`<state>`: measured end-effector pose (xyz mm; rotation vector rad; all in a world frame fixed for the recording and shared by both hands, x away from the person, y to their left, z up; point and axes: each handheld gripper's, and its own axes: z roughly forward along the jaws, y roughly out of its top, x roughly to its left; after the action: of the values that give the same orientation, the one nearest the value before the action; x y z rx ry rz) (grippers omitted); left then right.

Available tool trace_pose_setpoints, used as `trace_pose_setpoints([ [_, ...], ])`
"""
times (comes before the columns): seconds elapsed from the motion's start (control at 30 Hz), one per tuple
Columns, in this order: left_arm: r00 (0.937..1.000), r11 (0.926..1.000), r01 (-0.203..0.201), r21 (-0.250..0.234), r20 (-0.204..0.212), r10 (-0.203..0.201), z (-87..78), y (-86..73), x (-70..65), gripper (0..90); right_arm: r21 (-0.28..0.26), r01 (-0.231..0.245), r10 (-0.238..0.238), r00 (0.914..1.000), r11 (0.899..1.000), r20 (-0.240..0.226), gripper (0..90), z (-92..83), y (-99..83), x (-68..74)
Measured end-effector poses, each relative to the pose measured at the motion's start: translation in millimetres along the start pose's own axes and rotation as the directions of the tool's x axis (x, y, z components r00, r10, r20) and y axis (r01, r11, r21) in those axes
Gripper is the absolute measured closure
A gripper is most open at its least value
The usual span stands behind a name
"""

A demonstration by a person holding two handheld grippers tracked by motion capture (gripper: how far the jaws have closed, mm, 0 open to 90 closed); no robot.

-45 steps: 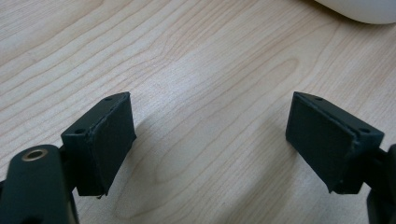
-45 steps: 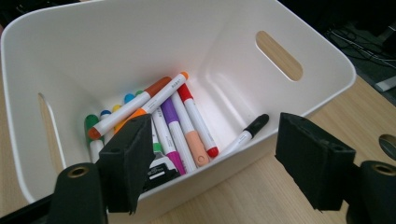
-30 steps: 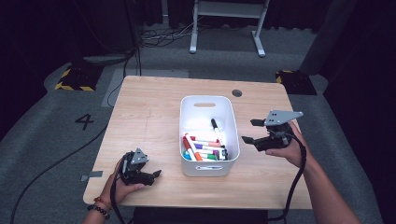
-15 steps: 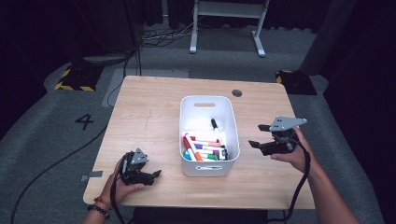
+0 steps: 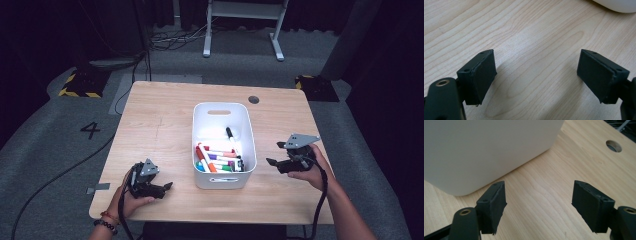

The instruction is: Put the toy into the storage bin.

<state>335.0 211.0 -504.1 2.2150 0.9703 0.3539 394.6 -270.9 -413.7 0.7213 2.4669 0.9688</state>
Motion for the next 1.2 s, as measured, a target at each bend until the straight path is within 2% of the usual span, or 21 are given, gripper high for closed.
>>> trace_pose_setpoints([
  [0.27, 1.0000, 1.0000, 0.000, 0.000, 0.000, 0.000, 0.0, 0.0, 0.0, 15.8, 0.036, -0.018, 0.017, 0.9998, 0.999, 0.009, 27.4, 8.8, -18.3, 1.2],
  [0.67, 1.0000, 1.0000, 0.000, 0.000, 0.000, 0.000, 0.0, 0.0, 0.1, 15.7, 0.038, -0.080, 0.079, 0.9968, 0.996, 0.010, 27.1, 11.1, -46.0, 0.9],
  [1.2, 1.0000, 1.0000, 0.000, 0.000, 0.000, 0.000, 0.0, 0.0, 0.0, 15.8, 0.040, -0.170, 0.169, 0.9849, 0.985, 0.039, 26.1, 3.4, -84.7, 0.1],
])
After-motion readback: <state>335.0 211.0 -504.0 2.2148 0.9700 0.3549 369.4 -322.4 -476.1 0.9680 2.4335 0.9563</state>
